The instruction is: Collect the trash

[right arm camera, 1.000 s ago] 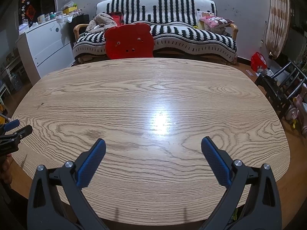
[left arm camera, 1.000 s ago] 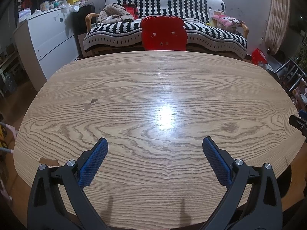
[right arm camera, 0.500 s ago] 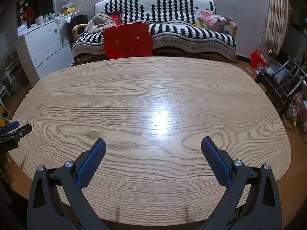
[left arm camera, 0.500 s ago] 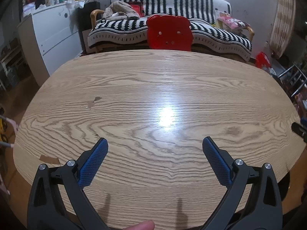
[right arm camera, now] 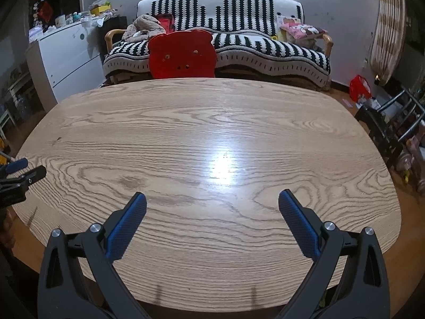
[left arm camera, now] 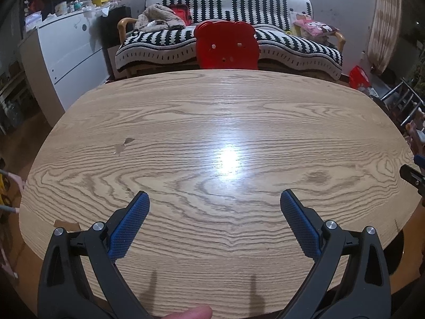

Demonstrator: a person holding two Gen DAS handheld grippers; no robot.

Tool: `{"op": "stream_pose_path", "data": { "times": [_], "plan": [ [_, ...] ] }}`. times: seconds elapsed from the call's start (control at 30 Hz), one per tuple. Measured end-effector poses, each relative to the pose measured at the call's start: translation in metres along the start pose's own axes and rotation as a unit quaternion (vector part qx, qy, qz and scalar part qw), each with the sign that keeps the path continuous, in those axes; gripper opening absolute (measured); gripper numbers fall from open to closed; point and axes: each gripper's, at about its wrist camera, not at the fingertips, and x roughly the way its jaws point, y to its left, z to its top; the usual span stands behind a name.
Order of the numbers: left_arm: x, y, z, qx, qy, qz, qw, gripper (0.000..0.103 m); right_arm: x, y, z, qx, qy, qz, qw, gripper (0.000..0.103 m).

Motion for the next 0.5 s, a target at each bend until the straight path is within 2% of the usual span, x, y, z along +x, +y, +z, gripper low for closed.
{"op": "stream_pose_path", "data": {
  "times": [0.5],
  "plan": [
    [-0.0004,0.002,-0.0002,-0.001,-0.003,0.002,1.0,0.096,0.0008,-0.0027,-0.0002,0.005,0.001,0.001,1.0,0.096]
  ]
}}
